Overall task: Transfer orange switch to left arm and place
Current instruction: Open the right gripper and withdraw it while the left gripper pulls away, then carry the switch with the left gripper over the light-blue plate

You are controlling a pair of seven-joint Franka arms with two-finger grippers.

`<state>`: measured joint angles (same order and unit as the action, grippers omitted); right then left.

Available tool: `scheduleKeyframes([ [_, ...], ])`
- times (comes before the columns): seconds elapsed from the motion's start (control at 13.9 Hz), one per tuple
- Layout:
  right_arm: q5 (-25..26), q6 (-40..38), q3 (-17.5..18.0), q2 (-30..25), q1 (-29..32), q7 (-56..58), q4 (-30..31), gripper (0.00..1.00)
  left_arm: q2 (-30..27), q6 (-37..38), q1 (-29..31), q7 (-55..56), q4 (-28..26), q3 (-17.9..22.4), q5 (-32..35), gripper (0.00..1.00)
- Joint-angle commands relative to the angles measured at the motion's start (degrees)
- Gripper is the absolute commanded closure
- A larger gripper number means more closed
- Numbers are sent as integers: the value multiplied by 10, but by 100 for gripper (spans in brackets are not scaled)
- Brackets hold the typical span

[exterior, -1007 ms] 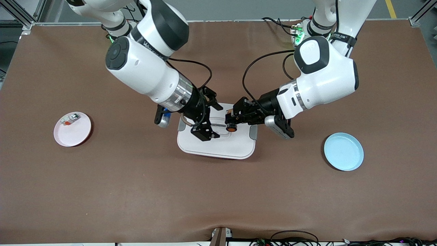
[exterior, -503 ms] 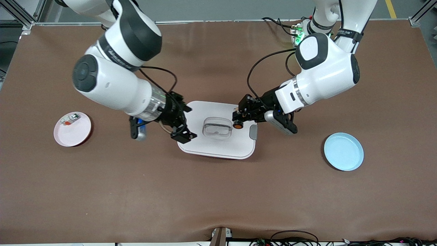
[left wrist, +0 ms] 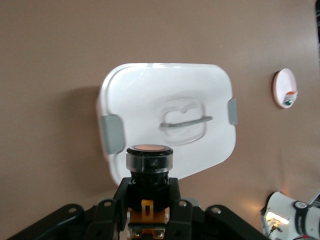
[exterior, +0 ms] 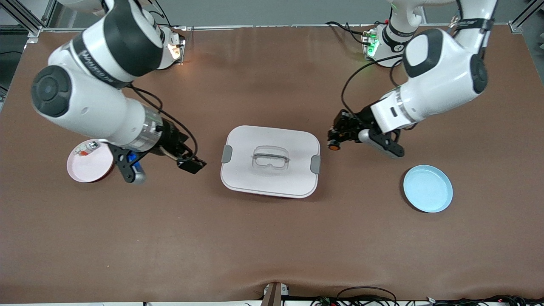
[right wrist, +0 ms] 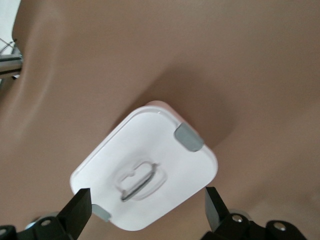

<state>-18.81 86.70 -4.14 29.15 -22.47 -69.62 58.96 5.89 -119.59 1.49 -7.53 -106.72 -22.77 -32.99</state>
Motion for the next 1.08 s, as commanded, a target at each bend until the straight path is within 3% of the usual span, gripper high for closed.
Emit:
scheduleKeyframes([
  [0.0, 10, -44, 8, -22, 30, 77, 7, 0, -24, 21, 22, 0, -6, 0, 59, 100],
  [0.36, 64, -89, 8, -31, 41, 207, 30, 0, -22, 63, 62, 0, 18, 2, 148, 100],
  [0.65, 95, -115, 8, -65, 84, 349, 58, 0, -24, 127, 101, 0, 43, 7, 198, 100],
  [1.01, 118, -116, 8, -115, 147, 517, 109, 0, -19, 147, 115, 1, 49, 7, 250, 100],
])
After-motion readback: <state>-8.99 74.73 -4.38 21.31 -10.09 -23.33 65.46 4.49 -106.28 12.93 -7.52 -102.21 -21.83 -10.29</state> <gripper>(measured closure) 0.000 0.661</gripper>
